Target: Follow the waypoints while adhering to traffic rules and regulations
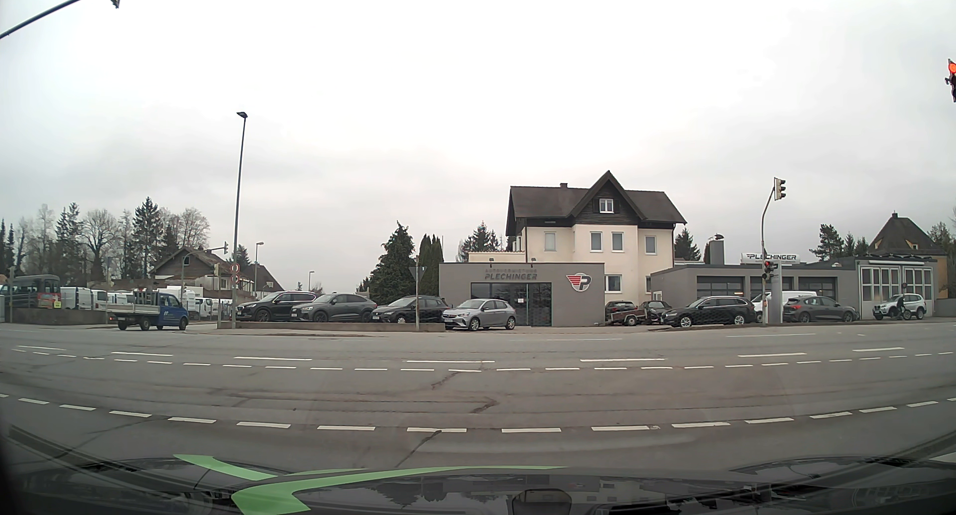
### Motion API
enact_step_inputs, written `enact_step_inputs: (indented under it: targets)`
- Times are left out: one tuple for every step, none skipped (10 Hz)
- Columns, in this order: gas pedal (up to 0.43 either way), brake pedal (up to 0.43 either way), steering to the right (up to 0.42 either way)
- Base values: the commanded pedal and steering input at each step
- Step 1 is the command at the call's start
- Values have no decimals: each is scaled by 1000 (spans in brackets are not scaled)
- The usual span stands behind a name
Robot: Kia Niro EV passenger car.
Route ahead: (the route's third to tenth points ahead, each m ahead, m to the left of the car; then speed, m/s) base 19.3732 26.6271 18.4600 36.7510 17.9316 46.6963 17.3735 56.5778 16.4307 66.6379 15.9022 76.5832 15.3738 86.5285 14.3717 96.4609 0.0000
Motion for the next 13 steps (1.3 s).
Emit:
enact_step_inputs:
  targets:
    - [0, 341, -3]
    - [0, 341, -3]
    - [0, 341, -3]
    - [0, 341, -3]
    - [0, 341, -3]
    - [0, 341, -3]
    - [0, 341, -3]
    - [0, 341, -3]
    - [0, 341, -3]
    - [0, 341, -3]
    - [0, 341, -3]
    - [0, 341, -3]
    - [0, 341, -3]
